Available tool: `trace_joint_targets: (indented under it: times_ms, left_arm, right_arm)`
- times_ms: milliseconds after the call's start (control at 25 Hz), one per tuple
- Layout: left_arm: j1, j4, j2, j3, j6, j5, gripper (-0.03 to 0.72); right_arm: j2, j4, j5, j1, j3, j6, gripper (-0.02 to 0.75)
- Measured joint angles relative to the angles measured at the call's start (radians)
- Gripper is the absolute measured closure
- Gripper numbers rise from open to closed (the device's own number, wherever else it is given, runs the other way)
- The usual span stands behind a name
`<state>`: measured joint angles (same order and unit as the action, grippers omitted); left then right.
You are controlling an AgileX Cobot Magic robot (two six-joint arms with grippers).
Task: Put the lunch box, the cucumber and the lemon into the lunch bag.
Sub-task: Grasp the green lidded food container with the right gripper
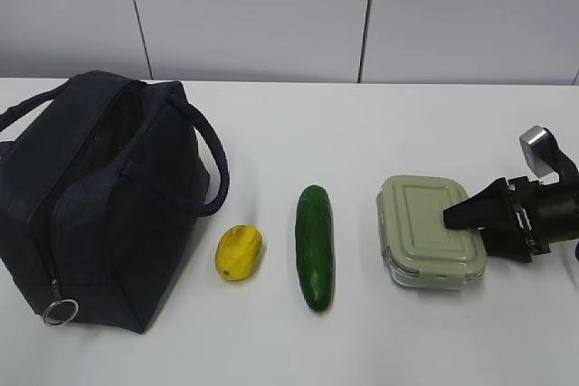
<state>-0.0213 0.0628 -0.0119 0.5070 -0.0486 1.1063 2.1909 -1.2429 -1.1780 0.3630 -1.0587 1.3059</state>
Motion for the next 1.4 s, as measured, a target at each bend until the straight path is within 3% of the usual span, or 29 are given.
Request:
trace_joint_targets:
  times_ms: [1400]
  left_arm:
    - [0.000, 0.000, 0.000, 0.000, 0.000, 0.000, 0.449]
  right_arm:
    - [0.066, -0.073, -0.064, 0.000, -0.014, 0.100, 0.151]
